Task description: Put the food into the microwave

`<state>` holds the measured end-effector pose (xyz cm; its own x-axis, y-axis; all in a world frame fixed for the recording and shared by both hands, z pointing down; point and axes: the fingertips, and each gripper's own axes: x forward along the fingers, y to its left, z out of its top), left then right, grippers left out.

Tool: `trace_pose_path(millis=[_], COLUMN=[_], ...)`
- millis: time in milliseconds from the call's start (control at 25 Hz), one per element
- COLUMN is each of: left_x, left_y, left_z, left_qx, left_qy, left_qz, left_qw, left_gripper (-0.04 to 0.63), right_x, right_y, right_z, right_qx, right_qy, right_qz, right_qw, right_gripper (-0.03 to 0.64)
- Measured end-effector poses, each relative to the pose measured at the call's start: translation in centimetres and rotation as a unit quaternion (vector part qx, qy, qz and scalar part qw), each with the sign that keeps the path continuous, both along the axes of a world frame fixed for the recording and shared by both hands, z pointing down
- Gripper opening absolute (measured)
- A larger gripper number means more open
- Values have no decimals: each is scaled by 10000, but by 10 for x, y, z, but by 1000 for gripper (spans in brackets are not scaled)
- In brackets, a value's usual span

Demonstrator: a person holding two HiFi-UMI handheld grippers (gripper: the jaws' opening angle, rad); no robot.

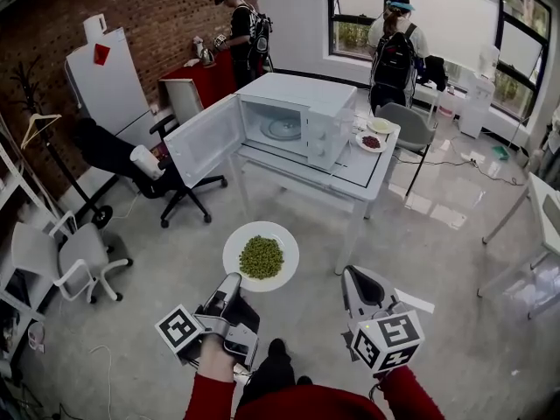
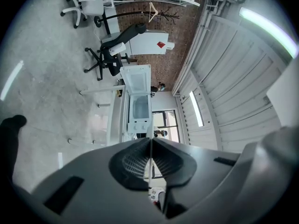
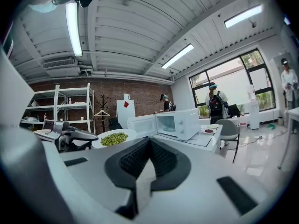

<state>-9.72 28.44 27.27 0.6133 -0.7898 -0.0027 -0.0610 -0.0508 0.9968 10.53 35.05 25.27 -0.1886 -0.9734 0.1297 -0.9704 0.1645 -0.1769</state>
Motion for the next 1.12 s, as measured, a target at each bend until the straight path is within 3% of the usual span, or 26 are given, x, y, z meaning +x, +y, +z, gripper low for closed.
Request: trace_pose_path(millis=[320, 1120], left_x=[4, 17], left_y=[-60, -267], left_z=[7, 3], left_qx=[-33, -271], left_qy=[23, -20], left_qz=[77, 635], left_qw=[10000, 9976], left_gripper=[23, 23], right_x=[0, -17], right_y=[-55, -249], right_z=[6, 0], right_qx=[-95, -572], right_qy=[14, 51], right_qz=[108, 414], right_qw=[9999, 9975], right_gripper=[14, 14])
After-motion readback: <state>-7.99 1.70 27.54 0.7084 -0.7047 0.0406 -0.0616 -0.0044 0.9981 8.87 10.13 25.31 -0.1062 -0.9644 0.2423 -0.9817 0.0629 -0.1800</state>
